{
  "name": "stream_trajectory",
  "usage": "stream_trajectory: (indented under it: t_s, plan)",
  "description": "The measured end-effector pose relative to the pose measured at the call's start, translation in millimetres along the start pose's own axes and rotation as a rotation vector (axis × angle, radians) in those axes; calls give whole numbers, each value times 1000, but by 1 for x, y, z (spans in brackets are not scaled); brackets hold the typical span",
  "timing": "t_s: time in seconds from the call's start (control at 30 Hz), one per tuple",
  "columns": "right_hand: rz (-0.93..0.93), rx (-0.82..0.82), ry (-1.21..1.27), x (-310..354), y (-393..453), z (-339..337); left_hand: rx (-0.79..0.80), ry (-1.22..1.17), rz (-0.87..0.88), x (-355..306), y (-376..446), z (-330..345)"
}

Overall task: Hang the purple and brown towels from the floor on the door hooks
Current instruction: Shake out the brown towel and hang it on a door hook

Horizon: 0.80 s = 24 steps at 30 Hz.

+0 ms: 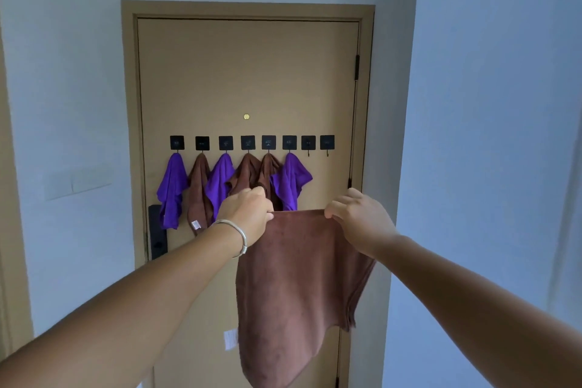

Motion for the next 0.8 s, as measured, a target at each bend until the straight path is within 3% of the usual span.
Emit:
stream_trajectory:
  t_s: [0.3, 0.43, 0.63, 0.8]
  plan:
    - [408, 228, -27, -61, 80, 125, 28, -425, 51, 52, 120, 93]
    - [594, 239, 10, -84, 111, 164, 39, -564, 142, 64, 165, 116]
    - [730, 278, 51, -97, 140, 202, 25, -567, 222, 84, 210, 148]
    - [672, 298, -9, -106, 167, 227, 27, -588, 225, 89, 242, 175]
Point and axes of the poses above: each hand's wrist, its own y-axis towards the middle knuckle, its own z-axis out of the palm, x = y × z, the point moved 9 cm from there along y, towards the middle knuckle, and after that the axes turned 3 degrees about x, right-handed, at the moved point
